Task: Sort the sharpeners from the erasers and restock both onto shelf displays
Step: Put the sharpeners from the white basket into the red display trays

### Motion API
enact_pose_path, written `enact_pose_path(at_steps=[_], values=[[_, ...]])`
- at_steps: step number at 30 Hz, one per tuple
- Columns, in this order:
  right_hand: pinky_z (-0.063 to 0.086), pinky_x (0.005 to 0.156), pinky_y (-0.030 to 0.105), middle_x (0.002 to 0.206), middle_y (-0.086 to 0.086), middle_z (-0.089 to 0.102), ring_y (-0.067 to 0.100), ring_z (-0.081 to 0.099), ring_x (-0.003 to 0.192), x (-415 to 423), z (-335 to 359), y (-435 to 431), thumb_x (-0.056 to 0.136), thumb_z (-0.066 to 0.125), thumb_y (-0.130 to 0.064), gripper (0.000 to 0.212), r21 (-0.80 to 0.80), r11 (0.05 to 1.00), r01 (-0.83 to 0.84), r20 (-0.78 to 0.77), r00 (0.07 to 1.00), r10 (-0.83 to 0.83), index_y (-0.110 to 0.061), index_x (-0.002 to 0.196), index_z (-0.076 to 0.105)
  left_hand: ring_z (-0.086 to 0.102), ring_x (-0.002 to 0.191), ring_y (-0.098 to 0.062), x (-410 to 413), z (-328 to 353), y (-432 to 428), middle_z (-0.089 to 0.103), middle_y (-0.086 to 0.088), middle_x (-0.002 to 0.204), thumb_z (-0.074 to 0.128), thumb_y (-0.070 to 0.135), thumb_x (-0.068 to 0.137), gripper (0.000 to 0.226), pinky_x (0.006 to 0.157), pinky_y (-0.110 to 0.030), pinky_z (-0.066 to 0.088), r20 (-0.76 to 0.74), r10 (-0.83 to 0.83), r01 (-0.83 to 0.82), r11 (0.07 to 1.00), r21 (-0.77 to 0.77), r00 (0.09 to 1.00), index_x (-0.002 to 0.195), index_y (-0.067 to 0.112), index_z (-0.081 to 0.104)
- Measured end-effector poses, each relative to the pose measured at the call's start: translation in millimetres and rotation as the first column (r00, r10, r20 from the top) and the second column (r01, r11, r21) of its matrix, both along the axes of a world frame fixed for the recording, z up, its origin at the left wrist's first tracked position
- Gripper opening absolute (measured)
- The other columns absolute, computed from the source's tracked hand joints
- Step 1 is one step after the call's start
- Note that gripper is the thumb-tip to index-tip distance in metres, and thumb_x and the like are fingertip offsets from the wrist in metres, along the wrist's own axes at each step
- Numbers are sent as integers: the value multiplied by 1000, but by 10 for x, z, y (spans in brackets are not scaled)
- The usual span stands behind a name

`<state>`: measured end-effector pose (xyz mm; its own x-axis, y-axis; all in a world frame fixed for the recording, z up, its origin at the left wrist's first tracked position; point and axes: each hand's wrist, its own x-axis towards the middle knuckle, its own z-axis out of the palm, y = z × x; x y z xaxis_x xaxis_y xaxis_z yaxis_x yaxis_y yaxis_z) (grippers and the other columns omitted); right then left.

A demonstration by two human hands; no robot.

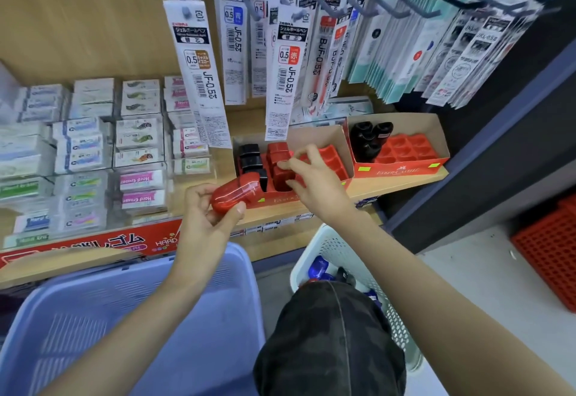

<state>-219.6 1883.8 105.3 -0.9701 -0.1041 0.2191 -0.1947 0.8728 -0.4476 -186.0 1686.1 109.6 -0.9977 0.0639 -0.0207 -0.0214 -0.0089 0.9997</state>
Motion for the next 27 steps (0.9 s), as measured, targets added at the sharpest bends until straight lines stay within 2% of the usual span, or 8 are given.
enact_pose_path(at_steps=[4,6,8,13,18,22,25,27], values=[[37,101,25,111,-6,45,13,47,112,79,107,33,93,56,-13,34,-292,952,86,60,996,-71,-21,126,60,63,92,-7,-14,27,78,66,1,104,66,6,84,33,75,-13,49,33,-50,49,998,41,998,105,21,45],[43,98,26,107,-6,58,8,56,106,253,245,23,93,58,-25,36,-641,758,121,150,988,-30,-21,128,55,63,90,-7,-30,48,199,67,-1,102,67,5,83,33,75,-16,50,50,-85,81,994,74,995,102,20,46],[49,87,19,97,-8,65,2,62,94,401,315,18,88,61,-29,38,-786,600,148,204,979,25,-19,124,54,64,89,-7,-44,67,365,67,-3,101,69,3,81,34,74,-17,50,53,-126,122,989,82,991,99,22,46],[50,84,23,94,-7,67,8,64,92,513,301,260,85,66,-8,25,-821,554,136,122,991,-62,-22,105,59,65,91,-7,-93,111,808,65,5,99,71,0,78,41,73,-19,51,12,-196,196,981,18,981,96,26,46],[49,90,31,113,-7,63,1,57,104,595,218,991,88,64,-11,29,-788,536,301,33,891,-452,-31,109,60,55,103,2,-165,122,1243,53,17,112,70,10,81,43,88,-15,45,-45,-361,343,913,-221,931,113,26,46],[43,91,16,115,0,57,-1,54,95,441,139,1585,89,63,-11,31,-581,646,494,-35,778,-627,-24,117,60,40,123,-4,-287,-8,1536,42,13,131,56,15,92,42,102,-15,23,-246,-621,254,604,-755,744,132,21,45],[42,96,26,113,1,52,10,53,101,202,88,1887,91,60,-12,32,-448,701,556,-27,775,-632,-18,122,58,24,139,-10,-423,-126,1745,32,8,148,48,17,95,50,112,-22,4,-274,-667,122,483,-867,693,143,22,35],[37,90,17,115,3,51,14,52,105,23,54,2017,92,58,-10,32,-373,745,554,-23,797,-604,-15,123,57,16,143,-12,-497,-205,1855,28,8,152,47,17,95,54,115,-29,1,-268,-656,82,451,-889,706,146,23,30]])
